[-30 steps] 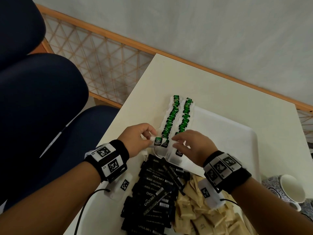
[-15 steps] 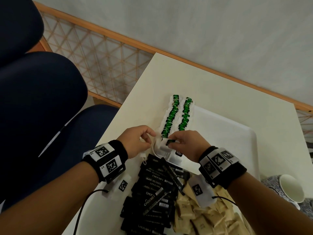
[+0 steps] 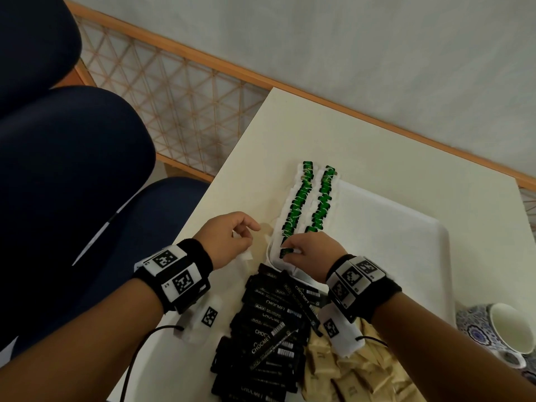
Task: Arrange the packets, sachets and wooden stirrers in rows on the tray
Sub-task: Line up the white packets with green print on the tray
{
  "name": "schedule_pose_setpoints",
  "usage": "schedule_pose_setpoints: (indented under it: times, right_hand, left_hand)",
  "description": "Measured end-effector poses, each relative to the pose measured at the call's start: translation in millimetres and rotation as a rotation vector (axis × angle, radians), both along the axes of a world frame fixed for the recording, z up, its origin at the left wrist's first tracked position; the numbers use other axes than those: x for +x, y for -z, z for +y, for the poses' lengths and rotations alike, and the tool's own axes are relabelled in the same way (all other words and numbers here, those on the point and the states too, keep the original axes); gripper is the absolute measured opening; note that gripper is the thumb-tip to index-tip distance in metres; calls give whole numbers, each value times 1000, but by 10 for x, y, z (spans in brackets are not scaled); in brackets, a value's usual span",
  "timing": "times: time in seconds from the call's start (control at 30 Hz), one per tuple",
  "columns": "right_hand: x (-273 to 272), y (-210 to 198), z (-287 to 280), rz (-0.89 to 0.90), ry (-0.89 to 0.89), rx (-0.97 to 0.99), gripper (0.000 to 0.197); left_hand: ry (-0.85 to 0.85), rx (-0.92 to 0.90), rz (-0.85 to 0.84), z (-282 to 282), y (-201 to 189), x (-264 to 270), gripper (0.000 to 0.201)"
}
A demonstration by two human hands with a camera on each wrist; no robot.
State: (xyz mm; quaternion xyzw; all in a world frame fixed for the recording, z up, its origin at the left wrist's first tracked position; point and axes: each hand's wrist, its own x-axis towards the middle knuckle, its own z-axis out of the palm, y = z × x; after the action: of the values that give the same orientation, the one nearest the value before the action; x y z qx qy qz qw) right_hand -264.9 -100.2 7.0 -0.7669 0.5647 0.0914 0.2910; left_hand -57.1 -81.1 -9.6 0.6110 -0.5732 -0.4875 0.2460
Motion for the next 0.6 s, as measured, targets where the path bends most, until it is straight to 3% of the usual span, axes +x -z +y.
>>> schedule_pose_setpoints:
  times: [0.2,0.33,0.47,0.6]
  right_hand:
    - [-31,26,18,-23,17,-69,26]
    - [-89,-135,55,-212,95,-233,33]
    - [7,-304,187,-433,54,-99,51]
    - [-5,-270,203,-480,145,-175,42]
  left_hand:
    - [-39,39,95,-12,-66,-61,23]
    - [-126,149,291,-27,-156,-135,21]
    - [-187,279,507,-48,-288,-266,19]
    - [-204,395,671,-55,-344,-345,34]
